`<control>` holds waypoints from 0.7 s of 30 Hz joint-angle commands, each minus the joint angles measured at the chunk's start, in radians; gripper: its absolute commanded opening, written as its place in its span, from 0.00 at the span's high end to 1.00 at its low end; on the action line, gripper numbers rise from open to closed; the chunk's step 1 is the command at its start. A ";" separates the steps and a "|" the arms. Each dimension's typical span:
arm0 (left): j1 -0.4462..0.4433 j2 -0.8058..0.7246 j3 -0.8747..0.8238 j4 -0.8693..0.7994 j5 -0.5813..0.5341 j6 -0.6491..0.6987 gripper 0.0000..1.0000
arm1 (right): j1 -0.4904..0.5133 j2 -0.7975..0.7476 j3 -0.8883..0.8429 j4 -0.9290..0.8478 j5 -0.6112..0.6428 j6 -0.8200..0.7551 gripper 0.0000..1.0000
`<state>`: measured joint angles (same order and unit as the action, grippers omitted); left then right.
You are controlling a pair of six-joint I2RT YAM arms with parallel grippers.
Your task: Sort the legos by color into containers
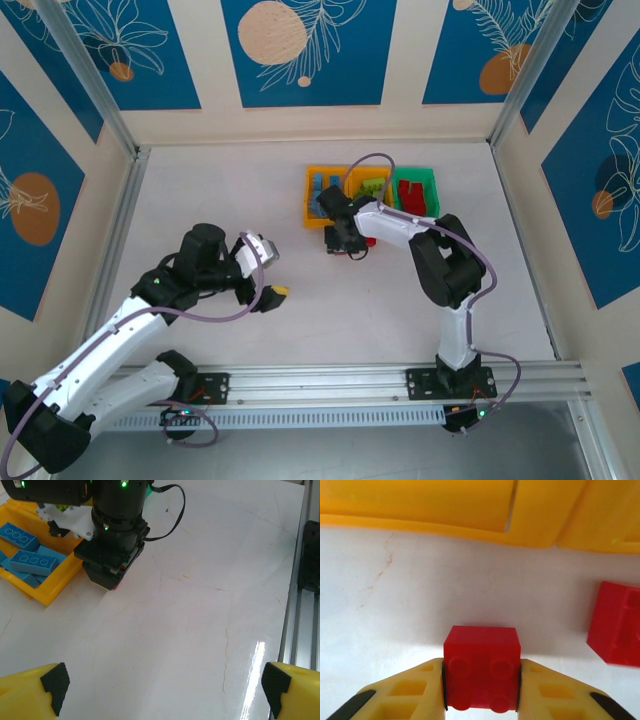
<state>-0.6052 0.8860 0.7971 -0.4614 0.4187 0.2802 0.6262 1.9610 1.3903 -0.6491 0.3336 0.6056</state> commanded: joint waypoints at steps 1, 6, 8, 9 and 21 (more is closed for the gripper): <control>-0.004 0.005 -0.004 0.010 0.032 0.006 0.00 | -0.003 -0.128 -0.026 -0.039 0.012 -0.010 0.68; -0.005 0.007 -0.002 0.026 0.031 -0.019 0.00 | -0.059 -0.254 -0.025 -0.068 0.037 -0.029 0.68; -0.005 0.008 -0.001 0.054 0.018 -0.052 0.00 | -0.108 -0.303 -0.017 -0.054 0.056 -0.046 0.67; -0.005 0.008 -0.002 0.074 0.004 -0.074 0.00 | -0.135 -0.317 -0.014 -0.042 0.063 -0.055 0.67; -0.009 0.000 -0.119 0.442 -0.129 -0.443 0.00 | -0.471 -0.049 0.261 -0.050 -0.030 -0.091 0.63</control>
<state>-0.6064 0.8928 0.6880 -0.1272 0.3172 -0.0708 0.1692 1.8435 1.5864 -0.6556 0.3473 0.5323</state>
